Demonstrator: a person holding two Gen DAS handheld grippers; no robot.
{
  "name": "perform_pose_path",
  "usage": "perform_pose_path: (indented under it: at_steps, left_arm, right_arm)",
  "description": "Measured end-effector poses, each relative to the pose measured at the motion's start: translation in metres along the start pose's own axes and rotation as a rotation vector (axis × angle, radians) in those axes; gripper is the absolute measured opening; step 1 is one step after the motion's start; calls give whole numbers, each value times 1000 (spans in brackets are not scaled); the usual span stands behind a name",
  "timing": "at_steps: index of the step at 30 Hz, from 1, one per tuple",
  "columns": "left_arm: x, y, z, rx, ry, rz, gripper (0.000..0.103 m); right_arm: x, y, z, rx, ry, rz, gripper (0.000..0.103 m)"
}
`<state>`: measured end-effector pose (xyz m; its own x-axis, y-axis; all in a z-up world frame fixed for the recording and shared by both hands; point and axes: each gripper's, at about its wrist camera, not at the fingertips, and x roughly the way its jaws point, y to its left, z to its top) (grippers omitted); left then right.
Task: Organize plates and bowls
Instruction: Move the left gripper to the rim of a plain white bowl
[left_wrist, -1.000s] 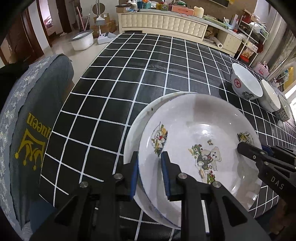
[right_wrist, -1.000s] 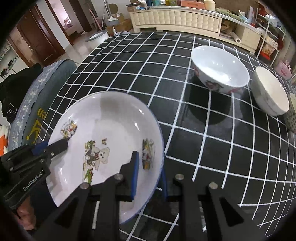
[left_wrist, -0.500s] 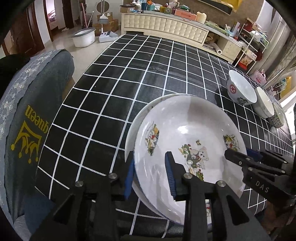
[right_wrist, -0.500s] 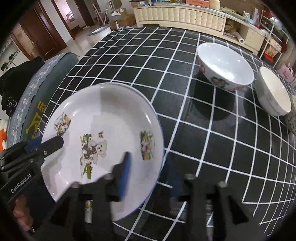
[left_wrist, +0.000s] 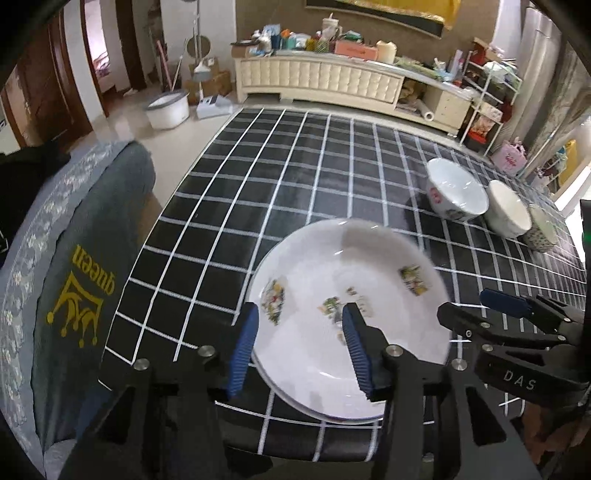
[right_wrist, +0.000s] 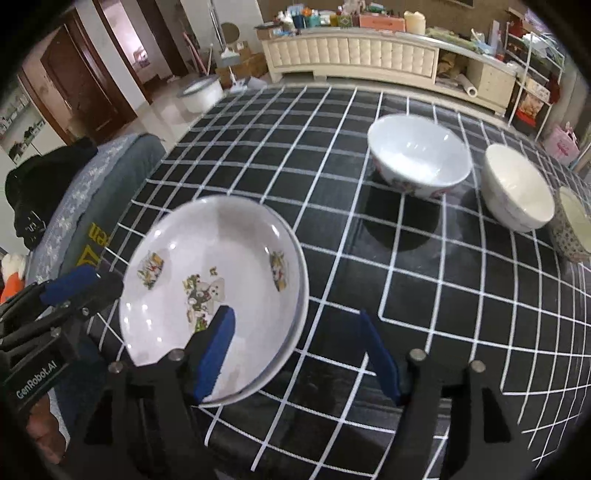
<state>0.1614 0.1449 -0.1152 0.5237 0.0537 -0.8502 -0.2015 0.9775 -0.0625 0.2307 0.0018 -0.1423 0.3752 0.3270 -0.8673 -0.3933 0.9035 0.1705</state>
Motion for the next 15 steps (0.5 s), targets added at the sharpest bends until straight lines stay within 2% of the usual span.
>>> perform_pose_path:
  at_steps: [9, 12, 15]
  left_arm:
    - [-35, -29, 18, 56, -74, -43, 45]
    - [-42, -40, 25, 68, -89, -68, 58]
    - [-44, -53, 34, 89, -99, -85, 58]
  right_arm:
    - [-53, -24, 12, -39, -116, -52, 83]
    - [-66, -32, 16, -53, -135, -64, 84]
    - [-76, -40, 19, -51, -145, -74, 84]
